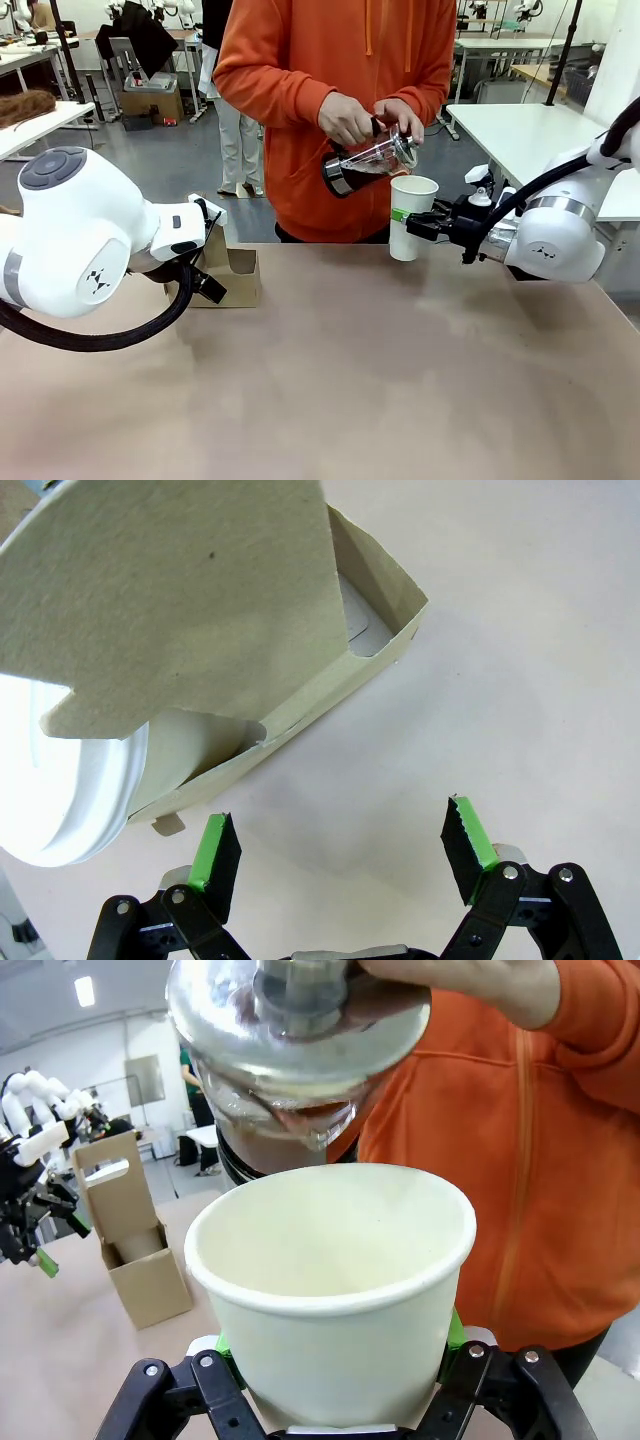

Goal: Pour a drink into a cup and package it in a carrier.
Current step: When a person places the Paper Cup Lid on the 600 ml Paper Cup , lift the 600 ml Paper Cup.

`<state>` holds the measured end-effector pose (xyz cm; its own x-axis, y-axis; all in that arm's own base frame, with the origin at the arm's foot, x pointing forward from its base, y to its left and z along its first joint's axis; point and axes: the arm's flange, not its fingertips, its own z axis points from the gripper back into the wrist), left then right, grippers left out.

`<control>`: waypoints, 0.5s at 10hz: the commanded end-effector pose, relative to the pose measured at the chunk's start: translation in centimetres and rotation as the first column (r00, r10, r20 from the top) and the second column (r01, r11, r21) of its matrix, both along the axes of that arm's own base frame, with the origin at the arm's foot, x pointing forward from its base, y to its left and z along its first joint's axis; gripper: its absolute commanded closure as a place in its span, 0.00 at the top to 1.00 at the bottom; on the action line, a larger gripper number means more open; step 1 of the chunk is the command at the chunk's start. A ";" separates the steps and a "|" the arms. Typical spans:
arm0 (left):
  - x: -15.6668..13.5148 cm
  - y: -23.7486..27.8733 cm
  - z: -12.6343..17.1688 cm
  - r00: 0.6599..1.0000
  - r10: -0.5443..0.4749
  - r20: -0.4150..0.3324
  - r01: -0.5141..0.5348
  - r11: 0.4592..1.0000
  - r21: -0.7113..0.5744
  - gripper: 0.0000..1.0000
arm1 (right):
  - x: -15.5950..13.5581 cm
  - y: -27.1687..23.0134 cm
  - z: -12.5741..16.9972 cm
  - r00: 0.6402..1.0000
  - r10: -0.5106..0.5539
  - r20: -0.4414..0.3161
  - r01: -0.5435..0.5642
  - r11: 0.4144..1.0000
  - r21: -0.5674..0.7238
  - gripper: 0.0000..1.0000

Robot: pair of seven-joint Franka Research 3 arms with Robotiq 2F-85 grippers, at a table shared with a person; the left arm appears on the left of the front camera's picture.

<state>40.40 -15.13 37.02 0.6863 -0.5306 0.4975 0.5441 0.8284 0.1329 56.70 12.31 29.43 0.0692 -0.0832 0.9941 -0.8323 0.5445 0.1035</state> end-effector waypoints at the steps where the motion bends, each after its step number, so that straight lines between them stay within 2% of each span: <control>1: 0.0 0.0 0.0 1.000 -0.001 0.000 0.001 1.000 -0.002 1.00 | 0.0 0.2 0.1 1.000 -0.008 -0.003 0.008 1.000 -0.005 0.80; 5: 0.0 0.0 0.0 1.000 -0.001 0.000 0.001 1.000 -0.002 1.00 | 0.0 0.2 0.1 1.000 -0.008 -0.003 0.008 1.000 -0.005 0.80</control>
